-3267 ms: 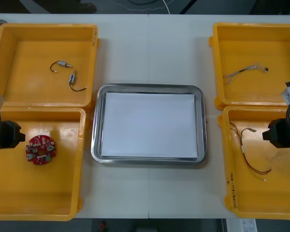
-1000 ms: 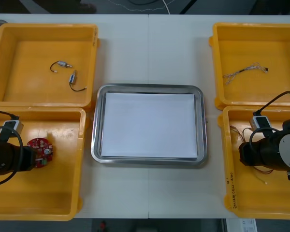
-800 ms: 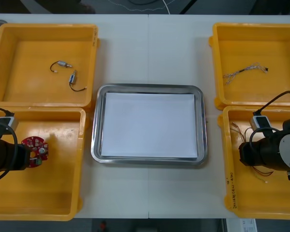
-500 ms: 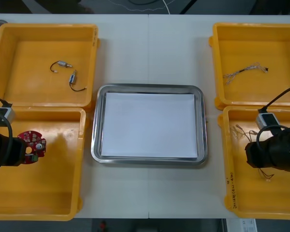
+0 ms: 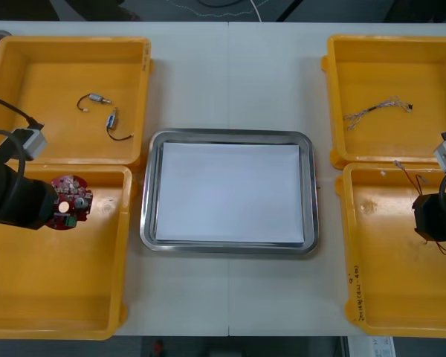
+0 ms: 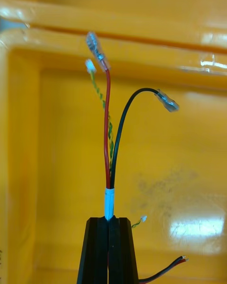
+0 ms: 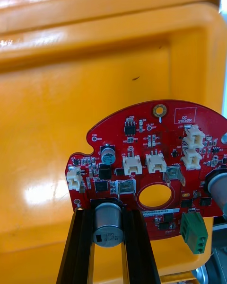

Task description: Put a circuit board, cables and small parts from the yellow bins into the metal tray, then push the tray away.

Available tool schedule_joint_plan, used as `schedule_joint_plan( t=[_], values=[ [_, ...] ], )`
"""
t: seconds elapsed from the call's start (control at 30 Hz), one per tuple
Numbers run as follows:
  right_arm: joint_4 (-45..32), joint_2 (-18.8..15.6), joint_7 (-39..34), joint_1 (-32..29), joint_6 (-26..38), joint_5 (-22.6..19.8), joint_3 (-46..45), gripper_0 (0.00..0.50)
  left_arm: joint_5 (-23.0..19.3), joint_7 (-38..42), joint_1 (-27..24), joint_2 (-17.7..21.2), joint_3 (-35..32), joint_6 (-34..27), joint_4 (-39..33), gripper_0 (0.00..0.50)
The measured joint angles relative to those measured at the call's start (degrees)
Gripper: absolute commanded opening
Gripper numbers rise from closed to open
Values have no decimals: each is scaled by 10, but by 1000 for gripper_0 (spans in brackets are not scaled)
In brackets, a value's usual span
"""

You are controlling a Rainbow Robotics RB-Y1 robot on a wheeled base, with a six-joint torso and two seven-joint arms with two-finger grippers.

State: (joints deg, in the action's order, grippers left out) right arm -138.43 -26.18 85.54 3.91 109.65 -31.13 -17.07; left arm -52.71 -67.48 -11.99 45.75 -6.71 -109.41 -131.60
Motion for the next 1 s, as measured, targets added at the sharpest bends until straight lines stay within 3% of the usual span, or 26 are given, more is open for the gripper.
schedule_joint_plan(
  t=[0.27, 0.77, 1.0],
  values=[
    [-7, -53, 0, 7, 2, -92, -45, 0, 4, 0, -77, -11, 102, -1, -2, 1],
    [-10, -170, 0, 8, 2, -212, -74, 0, 86, 1, -194, -105, 296, -2, 47, 1],
    [-10, -187, 0, 8, 2, -242, -75, 0, 129, 2, -216, -129, 362, 40, 102, 1]
  ],
)
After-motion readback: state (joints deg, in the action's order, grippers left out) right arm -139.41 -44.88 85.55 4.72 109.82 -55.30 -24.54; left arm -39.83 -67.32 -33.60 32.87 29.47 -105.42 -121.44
